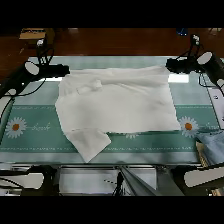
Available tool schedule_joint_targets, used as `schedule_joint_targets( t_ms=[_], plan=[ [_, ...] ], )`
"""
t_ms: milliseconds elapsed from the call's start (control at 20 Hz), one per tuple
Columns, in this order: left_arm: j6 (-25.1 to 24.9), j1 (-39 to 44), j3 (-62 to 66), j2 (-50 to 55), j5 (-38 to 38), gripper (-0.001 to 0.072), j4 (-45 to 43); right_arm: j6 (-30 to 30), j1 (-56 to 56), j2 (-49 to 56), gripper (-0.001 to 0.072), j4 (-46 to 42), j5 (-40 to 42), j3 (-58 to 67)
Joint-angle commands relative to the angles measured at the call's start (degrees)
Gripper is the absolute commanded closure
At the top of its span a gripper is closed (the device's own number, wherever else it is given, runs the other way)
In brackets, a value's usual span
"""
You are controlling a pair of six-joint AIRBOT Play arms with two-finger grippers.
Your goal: Fold the shirts.
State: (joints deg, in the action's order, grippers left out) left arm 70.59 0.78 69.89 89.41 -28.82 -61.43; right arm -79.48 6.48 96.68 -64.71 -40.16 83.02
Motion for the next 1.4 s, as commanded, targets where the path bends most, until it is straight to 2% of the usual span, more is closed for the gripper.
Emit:
schedule_joint_targets(
  t_ms=[0,200,350,450,550,650,800,850,900,950,1000,1050,1150,1300,1350],
  plan=[
    [-0.9,-0.46,0.42,-0.66,-3.56,0.0689,-0.07,0.5,0.81,-0.15,0.0695,-0.13,-3.41,0.0],
    [-0.9,-2.29,3.21,-1.92,-25.73,0.0691,-2.84,0.46,3.3,-2.73,0.0695,-0.68,-16.35,0.0],
    [-0.04,-3.87,3.3,-1.66,-35.23,0.0691,-4.5,0.02,3.8,-2.95,0.0695,-5.05,-23.5,-0.02],
    [0.17,-4.02,3.28,-1.42,-37.86,0.0691,-7.52,0.0,3.3,-2.8,0.0694,-7.23,-25.86,-0.02],
    [3.74,-4.11,3.26,-0.74,-39.12,0.069,-11.78,-0.63,3.3,-2.58,0.0695,-9.9,-27.43,-0.02],
    [6.19,-3.89,3.26,0.24,-39.23,0.0691,-11.61,-0.9,3.3,-2.32,0.0695,-10.73,-28.33,-0.07],
    [6.69,-2.84,3.26,1.14,-39.21,0.0685,-10.45,-0.96,2.54,-1.77,0.0687,-10.36,-28.92,-0.07],
    [6.69,-2.82,3.52,0.9,-39.43,0.0622,-10.14,-0.96,2.29,-1.88,0.059,-10.32,-29.07,-0.02],
    [6.67,-3.28,4.28,0.31,-40.81,0.0477,-10.27,-0.13,2.36,-2.19,0.0488,-10.54,-30.05,0.26],
    [6.62,-4.33,5.68,-0.7,-43.28,0.0377,-10.34,2.21,2.89,-2.95,0.0451,-11.32,-32.35,0.98],
    [6.6,-5.75,7.3,-2.16,-46.27,0.0367,-10.73,5.05,3.65,-4.26,0.0445,-13.27,-36.04,1.84],
    [6.32,-7.82,8.57,-4.42,-50.21,0.0367,-10.86,5.38,5.05,-6.21,0.0341,-14.23,-40.13,2.1],
    [5.79,-12.59,6.32,-11.06,-56.26,0.0367,-10.08,4.72,9.2,-10.8,0.0335,-8.41,-49.29,1.46],
    [4.5,-19.12,-10.54,-25.0,-56.02,0.0364,-8.87,5.25,14.05,-20.22,0.0337,-9.57,-47.21,-9.53],
    [3.04,-21.11,-18.82,-29.64,-55.17,0.0306,-8.85,5.44,15.72,-22.84,0.0334,-9.05,-44.89,-14.32]
  ],
)
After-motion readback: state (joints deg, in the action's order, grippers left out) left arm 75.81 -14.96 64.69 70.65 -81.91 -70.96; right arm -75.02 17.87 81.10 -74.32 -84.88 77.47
